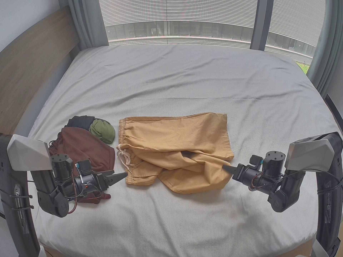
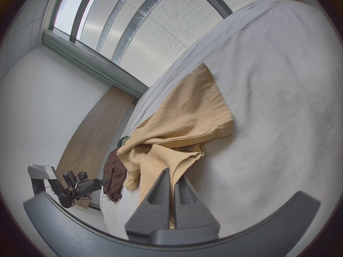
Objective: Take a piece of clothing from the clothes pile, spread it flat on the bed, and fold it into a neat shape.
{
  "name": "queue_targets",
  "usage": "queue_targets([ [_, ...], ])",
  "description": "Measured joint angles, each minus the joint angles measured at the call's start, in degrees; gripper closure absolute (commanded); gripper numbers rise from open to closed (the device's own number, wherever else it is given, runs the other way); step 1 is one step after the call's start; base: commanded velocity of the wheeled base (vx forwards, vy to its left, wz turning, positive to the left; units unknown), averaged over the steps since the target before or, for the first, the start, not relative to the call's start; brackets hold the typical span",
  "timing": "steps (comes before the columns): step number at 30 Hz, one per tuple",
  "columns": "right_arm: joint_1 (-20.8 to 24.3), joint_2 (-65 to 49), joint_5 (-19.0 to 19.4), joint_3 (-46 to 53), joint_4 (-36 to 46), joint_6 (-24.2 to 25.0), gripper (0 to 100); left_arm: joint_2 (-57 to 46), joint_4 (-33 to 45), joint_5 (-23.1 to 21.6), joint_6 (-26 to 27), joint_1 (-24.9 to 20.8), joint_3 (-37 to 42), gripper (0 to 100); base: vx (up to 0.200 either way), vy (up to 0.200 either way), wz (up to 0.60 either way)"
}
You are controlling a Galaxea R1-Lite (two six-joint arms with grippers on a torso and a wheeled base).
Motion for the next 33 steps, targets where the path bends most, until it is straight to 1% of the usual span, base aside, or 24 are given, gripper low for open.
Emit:
queue_targets([
  [3, -1.66, -0.07, -0.02, 0.61, 0.02, -0.1, 100, 1.16, 0.02, 1.21, 0.04, -0.22, -0.55, 0, 0.0, 0.0, 0.0],
  [10, -3.07, -0.13, 0.01, 1.05, 0.05, -0.1, 100, 3.72, -0.07, 1.62, 0.06, -1.02, -2.24, 0, 0.0, 0.0, 0.0],
  [24, -3.21, -0.16, -0.02, 0.8, 0.05, -0.1, 100, 9.14, -0.16, 4.17, -0.55, -3.39, -6.78, 0, 0.0, 0.0, 0.0],
  [30, -3.21, -0.2, -0.02, 0.66, 0.05, -0.1, 100, 11.4, 0.02, 7.94, -0.62, -4.06, -8.94, 0, 0.0, 0.0, 0.0],
  [33, -3.21, -0.22, -0.02, 0.61, 0.05, -0.1, 100, 12.12, 0.38, 8.13, -0.99, -4.38, -9.42, 0, 0.0, 0.0, 0.0],
])
